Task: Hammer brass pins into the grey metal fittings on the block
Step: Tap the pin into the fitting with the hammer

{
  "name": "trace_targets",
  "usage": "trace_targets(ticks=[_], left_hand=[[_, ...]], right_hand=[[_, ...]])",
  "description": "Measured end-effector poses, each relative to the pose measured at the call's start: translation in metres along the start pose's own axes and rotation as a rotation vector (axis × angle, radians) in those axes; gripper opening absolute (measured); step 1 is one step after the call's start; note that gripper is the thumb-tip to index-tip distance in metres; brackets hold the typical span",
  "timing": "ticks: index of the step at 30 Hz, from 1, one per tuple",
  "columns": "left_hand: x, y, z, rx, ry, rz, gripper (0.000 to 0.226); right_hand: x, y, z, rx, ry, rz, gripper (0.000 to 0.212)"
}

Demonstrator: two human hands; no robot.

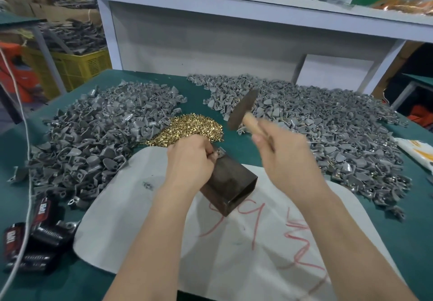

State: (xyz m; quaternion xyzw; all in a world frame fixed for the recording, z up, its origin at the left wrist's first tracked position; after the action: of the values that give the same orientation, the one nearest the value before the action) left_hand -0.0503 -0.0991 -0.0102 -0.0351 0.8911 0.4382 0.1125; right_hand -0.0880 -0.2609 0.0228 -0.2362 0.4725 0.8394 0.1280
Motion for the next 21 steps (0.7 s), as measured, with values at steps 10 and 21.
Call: trace_targets(ticks=[10, 21], left_hand=[[0.001, 0.001, -0.002, 0.006, -0.018, 0.003, 0.013], [-0.001, 0.0, 0.0, 0.014, 0.007, -0.005, 0.01]], right_hand=[[0.003, 0.0, 0.017, 0.038, 0.067, 0.007, 0.03], [-0.004, 0.005, 0.021, 0.054, 0.13, -0.083, 0.028]])
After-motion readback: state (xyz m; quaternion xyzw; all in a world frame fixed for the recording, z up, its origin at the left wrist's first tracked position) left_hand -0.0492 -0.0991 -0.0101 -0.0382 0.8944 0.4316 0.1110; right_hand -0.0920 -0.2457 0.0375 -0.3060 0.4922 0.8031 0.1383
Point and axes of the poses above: each hand's wrist, its own x-axis away from the middle knuckle, its own y-axis out of the back of the hand, z = x × y, the point moved 1 cm from there along -x, towards the middle knuckle, and after that the axes turned 1 degree about -y, right-handed, at the moved point
